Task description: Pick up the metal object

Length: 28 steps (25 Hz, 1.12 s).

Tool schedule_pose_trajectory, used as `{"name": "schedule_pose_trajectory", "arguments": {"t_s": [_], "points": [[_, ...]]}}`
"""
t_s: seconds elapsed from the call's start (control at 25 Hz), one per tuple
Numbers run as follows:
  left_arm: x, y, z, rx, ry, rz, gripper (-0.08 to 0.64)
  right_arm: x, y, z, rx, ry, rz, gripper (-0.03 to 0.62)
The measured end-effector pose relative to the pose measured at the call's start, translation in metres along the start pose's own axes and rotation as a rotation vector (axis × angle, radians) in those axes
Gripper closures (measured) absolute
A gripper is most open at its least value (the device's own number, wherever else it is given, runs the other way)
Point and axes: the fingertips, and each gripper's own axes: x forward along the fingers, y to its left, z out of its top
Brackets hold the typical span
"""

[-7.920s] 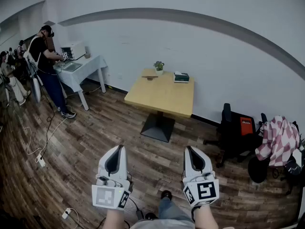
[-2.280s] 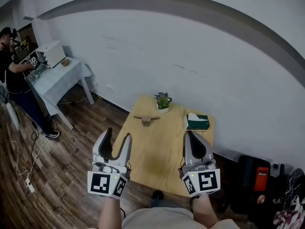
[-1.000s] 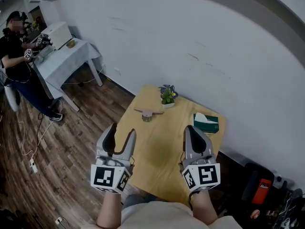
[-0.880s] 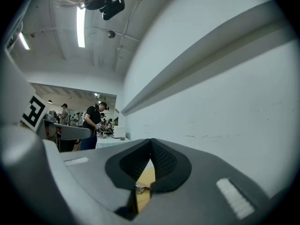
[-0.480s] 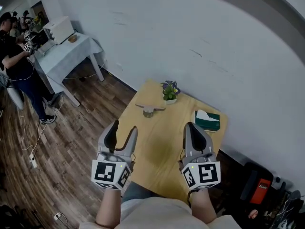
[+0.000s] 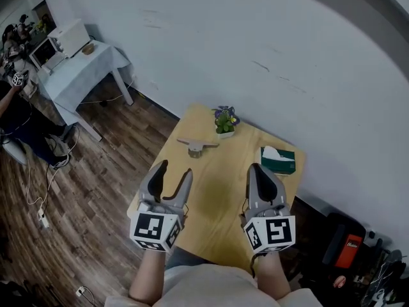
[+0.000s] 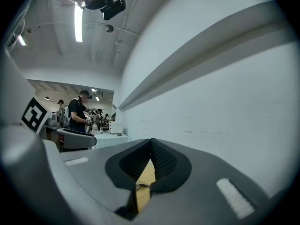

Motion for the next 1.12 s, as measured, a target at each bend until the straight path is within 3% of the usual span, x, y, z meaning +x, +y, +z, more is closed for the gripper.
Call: {"name": "schedule_pose_trajectory", "arguments": {"t_s": [0.68,1.12], "points": [[0.062,0.017,-0.104,-0.071,0.242,-0.037,0.290,0.035,0.007,-0.070,0.049,0.171,0.020,0.591],[0.109,0.029,-0.161,-0.101,0.383,-0.034,0.250,0.041,-0.011,-0.092,0.068,0.228,-0.013,0.591]]}}
